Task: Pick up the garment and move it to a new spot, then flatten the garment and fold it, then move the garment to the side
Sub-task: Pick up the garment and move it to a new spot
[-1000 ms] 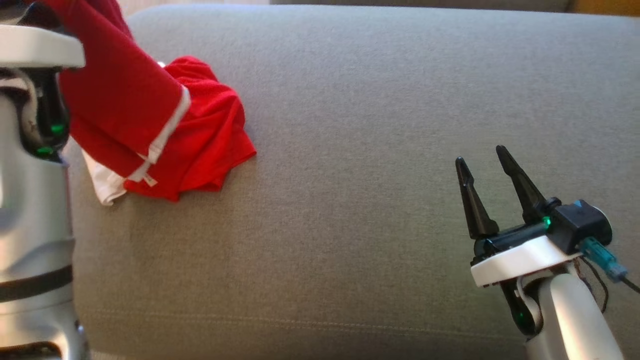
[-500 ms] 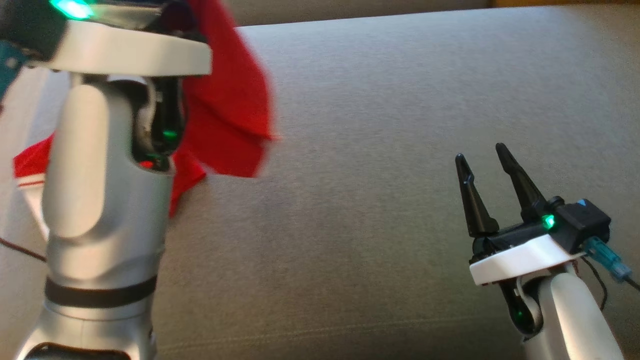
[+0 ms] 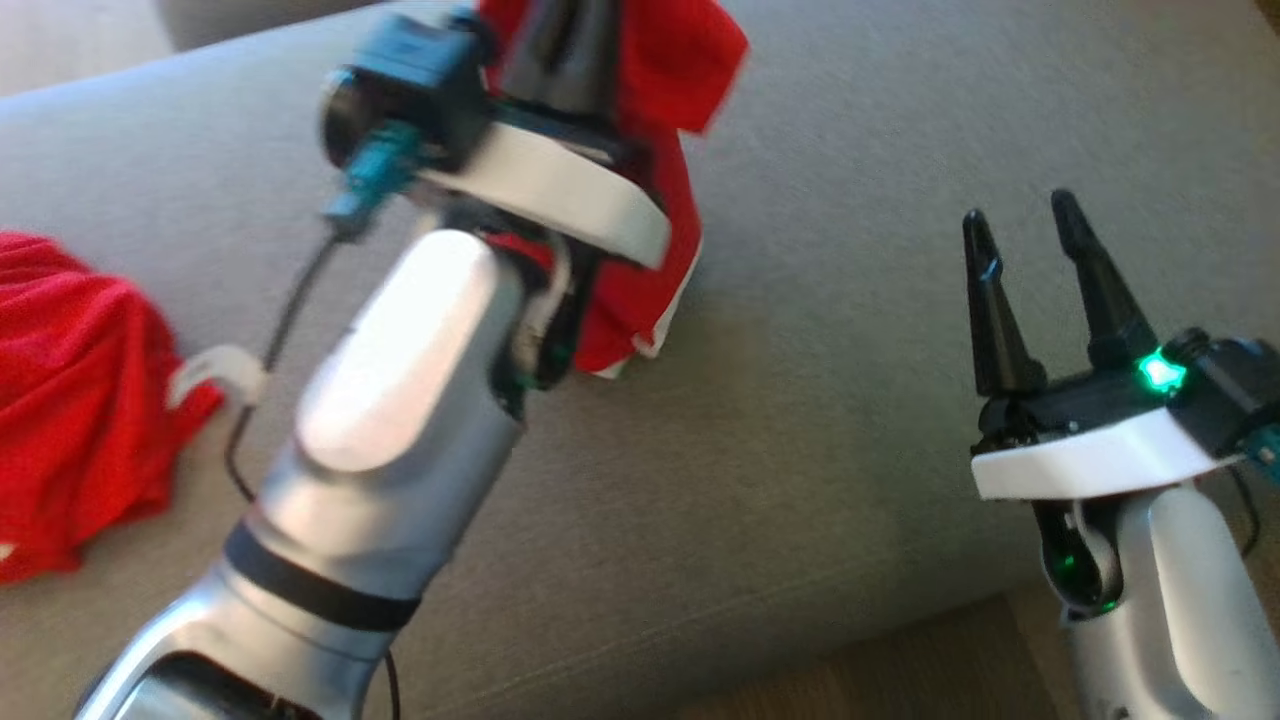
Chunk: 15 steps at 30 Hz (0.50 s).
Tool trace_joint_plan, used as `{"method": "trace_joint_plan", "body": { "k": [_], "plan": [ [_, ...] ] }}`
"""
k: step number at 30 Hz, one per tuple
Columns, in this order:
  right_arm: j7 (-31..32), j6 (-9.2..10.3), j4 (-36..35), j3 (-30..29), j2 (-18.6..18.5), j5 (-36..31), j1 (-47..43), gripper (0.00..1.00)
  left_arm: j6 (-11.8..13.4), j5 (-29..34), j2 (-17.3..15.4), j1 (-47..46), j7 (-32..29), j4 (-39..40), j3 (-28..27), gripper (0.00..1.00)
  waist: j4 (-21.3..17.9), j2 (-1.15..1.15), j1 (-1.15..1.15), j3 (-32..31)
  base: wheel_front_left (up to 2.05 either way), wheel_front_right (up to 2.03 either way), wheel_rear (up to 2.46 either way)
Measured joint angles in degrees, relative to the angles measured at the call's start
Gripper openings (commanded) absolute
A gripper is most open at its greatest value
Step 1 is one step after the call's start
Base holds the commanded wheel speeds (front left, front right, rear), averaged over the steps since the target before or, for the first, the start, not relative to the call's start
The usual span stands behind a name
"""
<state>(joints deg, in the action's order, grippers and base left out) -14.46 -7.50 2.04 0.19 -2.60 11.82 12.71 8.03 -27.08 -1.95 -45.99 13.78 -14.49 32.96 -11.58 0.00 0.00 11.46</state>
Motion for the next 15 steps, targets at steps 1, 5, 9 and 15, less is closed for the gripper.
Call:
{"method": "trace_joint_plan", "body": {
  "k": [1,5,9,15],
  "plan": [
    [0.00,0.00,-0.37,-0.09,0.00,0.38,0.44,1.00,0.70,-0.57,0.00,-0.58,0.02,-1.48,2.27,0.00,-0.93,0.00,0.00,0.57,0.00,0.00,0.00],
    [0.00,0.00,-1.20,-0.30,-0.01,1.58,1.09,1.00,2.83,-3.99,-0.01,-1.92,0.53,-7.26,9.68,0.00,-4.27,0.00,0.00,2.83,0.00,0.00,0.00],
    [0.00,0.00,-1.25,-0.77,0.00,2.41,1.20,1.00,3.93,-7.19,-0.14,-2.53,0.53,-11.72,15.43,0.27,-6.74,0.00,0.01,5.12,0.00,0.00,0.00],
    [0.00,0.00,-1.31,-1.74,0.00,2.47,1.98,1.00,3.65,-9.99,-0.22,-2.52,0.69,-15.15,20.94,1.00,-7.40,0.00,0.00,6.29,0.00,0.00,0.00]
  ]
}}
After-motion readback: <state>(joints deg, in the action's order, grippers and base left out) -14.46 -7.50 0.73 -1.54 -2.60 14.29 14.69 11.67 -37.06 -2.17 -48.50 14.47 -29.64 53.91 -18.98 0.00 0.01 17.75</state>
